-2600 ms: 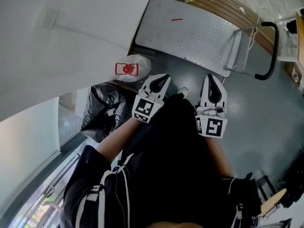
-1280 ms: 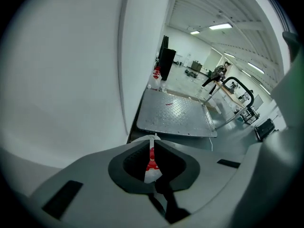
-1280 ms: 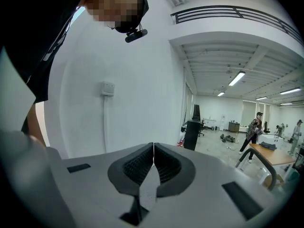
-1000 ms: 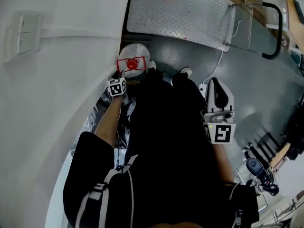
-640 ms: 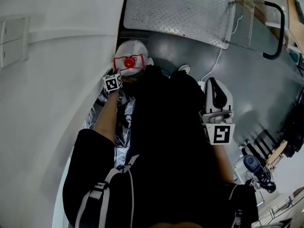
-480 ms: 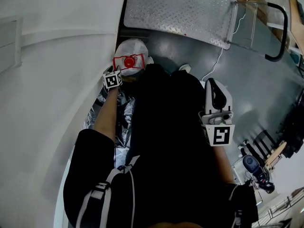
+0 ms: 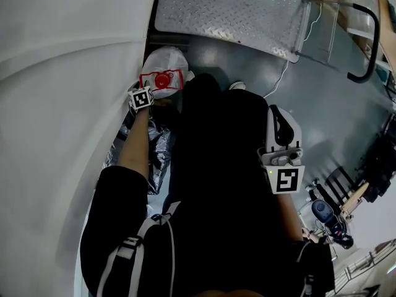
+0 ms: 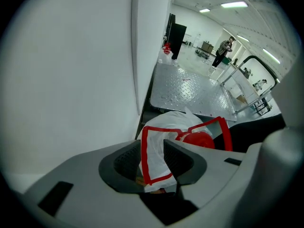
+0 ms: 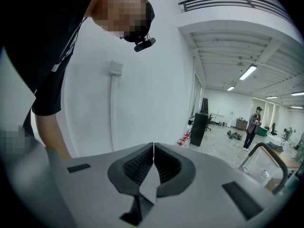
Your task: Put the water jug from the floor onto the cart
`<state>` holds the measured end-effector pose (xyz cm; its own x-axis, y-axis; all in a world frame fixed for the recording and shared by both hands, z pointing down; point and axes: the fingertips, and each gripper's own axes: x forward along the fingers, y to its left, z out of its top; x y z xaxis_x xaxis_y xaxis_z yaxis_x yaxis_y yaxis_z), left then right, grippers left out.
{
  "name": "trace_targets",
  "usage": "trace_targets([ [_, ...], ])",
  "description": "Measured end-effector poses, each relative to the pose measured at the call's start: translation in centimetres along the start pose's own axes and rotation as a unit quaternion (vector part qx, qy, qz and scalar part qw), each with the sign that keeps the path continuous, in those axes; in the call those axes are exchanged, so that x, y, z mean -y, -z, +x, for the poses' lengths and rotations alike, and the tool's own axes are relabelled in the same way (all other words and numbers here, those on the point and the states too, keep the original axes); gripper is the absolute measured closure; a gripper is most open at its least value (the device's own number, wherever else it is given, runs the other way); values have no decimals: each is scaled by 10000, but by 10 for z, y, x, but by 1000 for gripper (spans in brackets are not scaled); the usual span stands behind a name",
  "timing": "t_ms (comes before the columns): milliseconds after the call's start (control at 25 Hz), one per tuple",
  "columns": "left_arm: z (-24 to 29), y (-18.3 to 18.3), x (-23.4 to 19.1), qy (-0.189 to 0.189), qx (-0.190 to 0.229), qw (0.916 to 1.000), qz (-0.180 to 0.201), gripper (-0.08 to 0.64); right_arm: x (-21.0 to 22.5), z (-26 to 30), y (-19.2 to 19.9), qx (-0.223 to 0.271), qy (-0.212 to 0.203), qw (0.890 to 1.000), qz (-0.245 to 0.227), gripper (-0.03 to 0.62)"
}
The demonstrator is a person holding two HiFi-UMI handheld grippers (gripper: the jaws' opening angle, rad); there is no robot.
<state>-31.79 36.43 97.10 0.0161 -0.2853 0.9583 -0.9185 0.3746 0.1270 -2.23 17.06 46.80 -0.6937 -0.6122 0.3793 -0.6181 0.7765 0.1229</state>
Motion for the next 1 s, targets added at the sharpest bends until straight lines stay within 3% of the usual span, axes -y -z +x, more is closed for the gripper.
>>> trace_targets([
  [160, 20, 12, -9, -123, -242, 9995, -132, 405, 4, -1, 13, -105, 4, 9999, 89, 574],
  [320, 33, 8, -24, -541, -317, 9977, 252, 405, 3, 1, 20, -230, -79, 9997, 14, 574],
  [560, 50, 15, -20, -376, -490, 9977, 262, 407, 4, 1, 28, -338, -158, 9993, -11, 574],
  [600, 54, 13, -20, -354, -466, 9979, 277, 425, 3, 3, 31, -357, -177, 9992, 5, 572],
  [640, 58, 13, -21, -329, -484, 9978, 299, 508, 3, 5, 35, -381, -190, 9991, 48, 572],
  [680, 58, 15, -20, -283, -575, 9975, 314, 534, 3, 5, 38, -414, -190, 9989, 117, 572],
  [880, 40, 20, -2, 226, -1057, 9940, -186, 541, 11, 4, 29, -452, -158, 9985, 269, 574],
  [1000, 22, 19, 9, 192, -1046, 9943, 53, 540, 5, 3, 12, -330, -229, 9990, 205, 573],
])
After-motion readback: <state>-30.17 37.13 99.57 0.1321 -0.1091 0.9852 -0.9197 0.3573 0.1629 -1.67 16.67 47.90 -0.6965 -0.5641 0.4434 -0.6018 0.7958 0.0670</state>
